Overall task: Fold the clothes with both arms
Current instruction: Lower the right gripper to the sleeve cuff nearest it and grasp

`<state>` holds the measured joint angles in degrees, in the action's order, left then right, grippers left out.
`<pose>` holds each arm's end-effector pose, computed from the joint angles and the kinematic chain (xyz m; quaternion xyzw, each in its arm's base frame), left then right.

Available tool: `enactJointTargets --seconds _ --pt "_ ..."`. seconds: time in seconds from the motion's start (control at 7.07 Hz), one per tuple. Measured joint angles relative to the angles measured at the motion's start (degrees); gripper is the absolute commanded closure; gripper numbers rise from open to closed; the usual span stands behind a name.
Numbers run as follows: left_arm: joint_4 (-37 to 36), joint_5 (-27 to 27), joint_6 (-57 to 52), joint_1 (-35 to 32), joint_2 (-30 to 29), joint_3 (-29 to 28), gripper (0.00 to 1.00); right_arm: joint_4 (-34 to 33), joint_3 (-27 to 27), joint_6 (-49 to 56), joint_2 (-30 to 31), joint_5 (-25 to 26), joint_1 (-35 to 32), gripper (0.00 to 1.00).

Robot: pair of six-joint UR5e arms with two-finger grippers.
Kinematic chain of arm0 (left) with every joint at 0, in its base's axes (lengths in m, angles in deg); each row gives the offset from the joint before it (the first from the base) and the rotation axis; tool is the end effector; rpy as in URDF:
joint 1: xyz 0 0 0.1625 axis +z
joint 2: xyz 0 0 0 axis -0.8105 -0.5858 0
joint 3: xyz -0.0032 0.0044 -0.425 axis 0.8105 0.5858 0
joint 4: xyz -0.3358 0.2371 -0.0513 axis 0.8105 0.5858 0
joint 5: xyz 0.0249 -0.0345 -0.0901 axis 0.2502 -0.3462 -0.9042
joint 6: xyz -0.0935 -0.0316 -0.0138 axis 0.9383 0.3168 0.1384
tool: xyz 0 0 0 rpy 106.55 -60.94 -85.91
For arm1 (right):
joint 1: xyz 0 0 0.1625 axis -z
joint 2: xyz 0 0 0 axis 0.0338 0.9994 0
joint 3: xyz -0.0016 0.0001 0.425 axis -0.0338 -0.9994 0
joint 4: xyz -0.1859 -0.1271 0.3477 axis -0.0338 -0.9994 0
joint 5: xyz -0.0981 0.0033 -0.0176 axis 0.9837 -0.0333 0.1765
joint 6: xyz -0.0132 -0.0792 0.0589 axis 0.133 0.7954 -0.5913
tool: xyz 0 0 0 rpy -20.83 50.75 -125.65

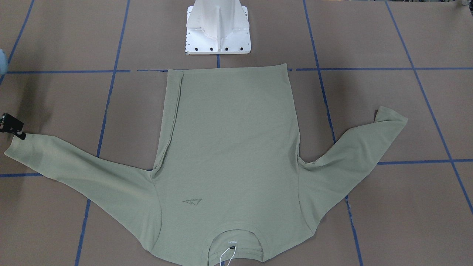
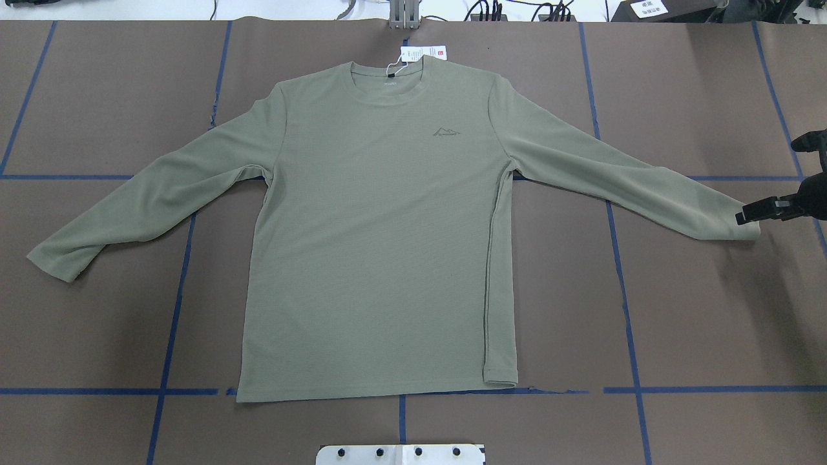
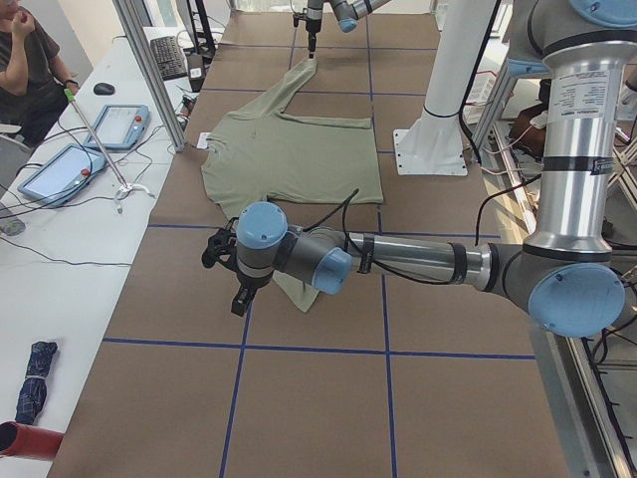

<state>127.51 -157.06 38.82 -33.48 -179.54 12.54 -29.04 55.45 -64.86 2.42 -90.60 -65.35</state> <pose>-0.0378 -0.5132 0.5758 0.1805 0.4043 0.0971 0.8914 -0.1577 -0.4773 0.6607 0.0778 -0.4072 -0.0197 0.9098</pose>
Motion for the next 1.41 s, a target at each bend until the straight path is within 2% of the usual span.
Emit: enactJointTargets --seconds 0.28,0.42,0.71,1.13,1.41 --pt "0.1 -0.1 -0.1 0.0 -0.1 0.2 0.0 -0.2 -1.9 0.0 -1.1 0.1 0.6 0.49" --pt "0.1 -0.1 -0.1 0.0 -0.2 0.2 0.0 -0.5 -2.2 0.0 -1.6 0.1 0.8 0.69" --pt "0.0 -0.1 0.0 0.0 -0.5 0.3 0.0 -0.7 -2.6 0.0 -1.9 -0.2 1.0 0.99" --pt "-0.1 -0.1 0.1 0.0 -0.7 0.3 0.0 -0.7 -2.4 0.1 -2.1 -0.7 1.1 1.0" --pt "-0.1 -0.1 0.1 0.0 -0.9 0.3 0.0 -0.9 -1.6 -0.1 -3.6 -3.2 0.7 1.0"
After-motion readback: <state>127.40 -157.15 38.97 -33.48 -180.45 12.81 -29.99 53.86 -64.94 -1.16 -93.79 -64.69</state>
